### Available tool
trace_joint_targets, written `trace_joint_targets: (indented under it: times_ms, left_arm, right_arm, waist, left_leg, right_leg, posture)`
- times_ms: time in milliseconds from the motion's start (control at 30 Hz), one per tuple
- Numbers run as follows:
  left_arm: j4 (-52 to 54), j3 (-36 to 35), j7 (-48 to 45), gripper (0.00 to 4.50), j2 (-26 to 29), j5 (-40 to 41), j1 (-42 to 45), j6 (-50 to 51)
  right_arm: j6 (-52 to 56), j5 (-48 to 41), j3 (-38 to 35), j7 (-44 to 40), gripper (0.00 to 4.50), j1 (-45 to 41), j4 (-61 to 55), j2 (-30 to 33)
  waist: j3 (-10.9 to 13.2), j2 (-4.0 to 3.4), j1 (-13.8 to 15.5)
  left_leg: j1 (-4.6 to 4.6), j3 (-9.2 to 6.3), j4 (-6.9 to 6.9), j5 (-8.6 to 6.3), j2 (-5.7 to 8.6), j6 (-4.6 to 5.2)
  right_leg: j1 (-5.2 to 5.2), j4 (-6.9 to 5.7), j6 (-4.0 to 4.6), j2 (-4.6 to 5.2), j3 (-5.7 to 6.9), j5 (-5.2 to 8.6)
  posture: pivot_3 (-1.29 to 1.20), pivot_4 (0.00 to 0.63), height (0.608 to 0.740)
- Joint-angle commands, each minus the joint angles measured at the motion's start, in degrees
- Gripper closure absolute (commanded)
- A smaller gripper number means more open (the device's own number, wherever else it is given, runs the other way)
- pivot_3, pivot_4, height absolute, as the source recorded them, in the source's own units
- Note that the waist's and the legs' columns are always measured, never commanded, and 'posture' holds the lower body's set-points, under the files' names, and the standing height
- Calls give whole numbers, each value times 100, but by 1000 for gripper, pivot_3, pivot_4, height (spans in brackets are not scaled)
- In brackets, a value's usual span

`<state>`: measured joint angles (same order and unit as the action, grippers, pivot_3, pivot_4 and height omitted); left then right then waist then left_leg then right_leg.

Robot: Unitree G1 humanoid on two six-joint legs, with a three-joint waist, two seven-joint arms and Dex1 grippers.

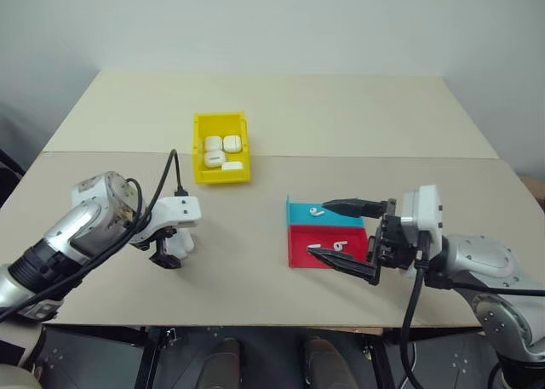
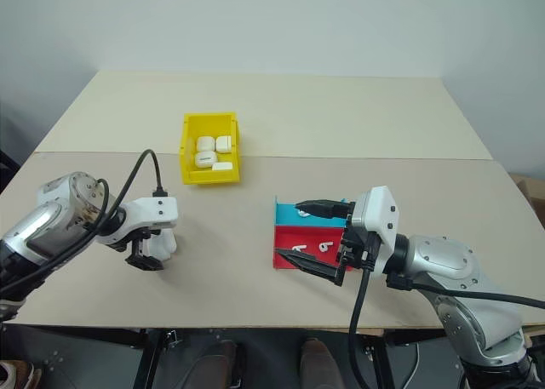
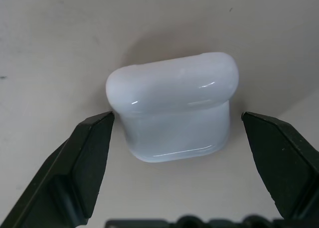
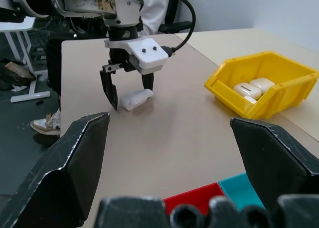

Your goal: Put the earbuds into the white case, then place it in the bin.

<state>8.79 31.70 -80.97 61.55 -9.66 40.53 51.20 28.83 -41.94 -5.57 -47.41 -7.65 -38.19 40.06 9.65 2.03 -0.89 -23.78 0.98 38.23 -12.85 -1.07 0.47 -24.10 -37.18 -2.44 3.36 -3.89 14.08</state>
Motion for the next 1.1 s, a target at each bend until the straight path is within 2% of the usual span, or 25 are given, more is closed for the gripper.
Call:
trace_joint_targets:
  times_ms: [33,133,233,333,367,500,667,800,900,967,1100]
  left_arm:
    - [-28,-17,13,37,112,-100,3,-16]
    - [18,-50,2,37,110,-57,-28,-20]
    - [45,-68,5,638,117,-34,-64,-9]
    - [79,-73,39,1565,122,-31,-87,18]
    - [90,-84,60,1721,121,-29,-96,54]
    - [90,-378,308,1719,171,35,-258,37]
    - [124,-1623,911,1719,56,555,-757,-464]
    - [376,-3245,1126,1719,-87,1411,-1380,-1133]
    - [697,-4250,1547,1719,-538,1926,-1690,-1292]
    - [933,-4736,2003,1719,-1076,2227,-1797,-1516]
    - [1348,-5114,3036,1719,-2359,2656,-1803,-1915]
  right_arm:
    - [-48,-160,-153,5,0,-12,-188,25]
    - [-47,-159,-146,4,0,-19,-177,21]
    - [-43,-159,-143,6,0,-20,-180,24]
    - [-48,-158,-151,-2,0,-7,-179,27]
    - [-52,-156,-151,-6,0,-5,-176,27]
    - [-71,-138,-140,-27,0,-9,-154,24]
    - [-122,-101,-143,-110,0,-48,-53,29]
    - [-197,-41,-166,-282,0,-130,127,61]
    - [-227,-22,-182,-376,0,-241,264,85]
    - [-228,-16,-189,-415,0,-342,372,105]
    - [-220,-13,-205,-468,0,-509,533,132]
  waist:
    - [0,0,0]
    - [0,0,0]
    - [0,0,-3]
    - [0,0,-4]
    - [0,0,-5]
    - [0,0,-13]
    - [0,0,-8]
    - [0,0,1]
    - [0,-1,5]
    - [-1,-1,21]
    - [-3,2,54]
  left_leg:
    - [0,0,0,0,0,0]
    - [0,0,0,0,0,0]
    - [0,0,0,0,0,0]
    - [0,0,0,0,0,0]
    - [0,-1,0,0,0,1]
    - [0,-1,0,-1,0,1]
    - [1,-8,1,-1,-3,1]
    - [-3,-23,4,-1,-3,2]
    - [-3,-30,5,-3,-2,5]
    - [-2,-33,8,-3,-1,5]
    - [0,-45,18,-3,0,5]
  right_leg:
    - [0,0,0,0,0,0]
    - [0,0,0,0,0,0]
    - [0,-1,0,0,0,0]
    - [0,0,0,0,0,0]
    - [0,0,0,0,0,0]
    - [0,0,0,0,0,0]
    - [-1,-4,1,0,2,0]
    - [-3,-1,0,6,3,-1]
    - [-1,-2,0,8,6,-1]
    - [3,-2,0,8,10,-3]
    - [14,0,-7,12,11,-12]
  posture:
    - [0,150,740]
    - [0,150,740]
    - [0,150,740]
    - [0,150,740]
    - [0,150,740]
    - [0,150,740]
    - [0,150,740]
    - [0,150,740]
    - [0,150,740]
    - [0,150,740]
    - [0,150,740]
